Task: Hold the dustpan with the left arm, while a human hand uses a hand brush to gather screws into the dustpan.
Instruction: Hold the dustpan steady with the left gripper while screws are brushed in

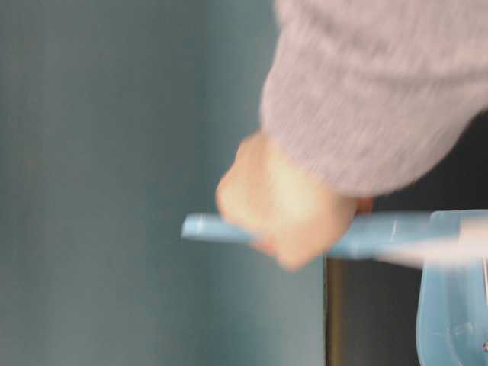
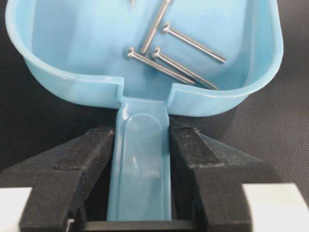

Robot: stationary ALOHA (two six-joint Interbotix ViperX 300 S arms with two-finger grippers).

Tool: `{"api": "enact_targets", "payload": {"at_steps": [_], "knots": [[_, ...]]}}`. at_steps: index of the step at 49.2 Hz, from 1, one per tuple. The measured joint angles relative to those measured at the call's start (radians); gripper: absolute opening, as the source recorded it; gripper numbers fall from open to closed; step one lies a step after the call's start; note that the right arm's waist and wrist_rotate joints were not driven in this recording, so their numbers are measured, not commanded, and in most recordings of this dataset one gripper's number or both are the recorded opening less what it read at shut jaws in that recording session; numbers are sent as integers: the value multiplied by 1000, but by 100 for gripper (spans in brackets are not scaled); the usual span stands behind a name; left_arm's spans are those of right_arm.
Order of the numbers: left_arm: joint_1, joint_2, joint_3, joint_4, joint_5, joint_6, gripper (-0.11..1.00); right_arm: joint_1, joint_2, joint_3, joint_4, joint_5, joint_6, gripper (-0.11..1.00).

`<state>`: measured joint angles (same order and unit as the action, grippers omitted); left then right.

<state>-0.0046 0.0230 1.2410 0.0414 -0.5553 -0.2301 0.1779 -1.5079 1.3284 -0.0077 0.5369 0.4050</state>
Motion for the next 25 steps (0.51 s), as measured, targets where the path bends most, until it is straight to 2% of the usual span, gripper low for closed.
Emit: {"api": "enact_targets", "payload": {"at_steps": [11,25], "knots": [[0,21,-2,0,-41,0,30,0,0,0,2,0,-2,0],[3,38,46,0,-245,0,30,0,0,0,2,0,-2,0]]}}
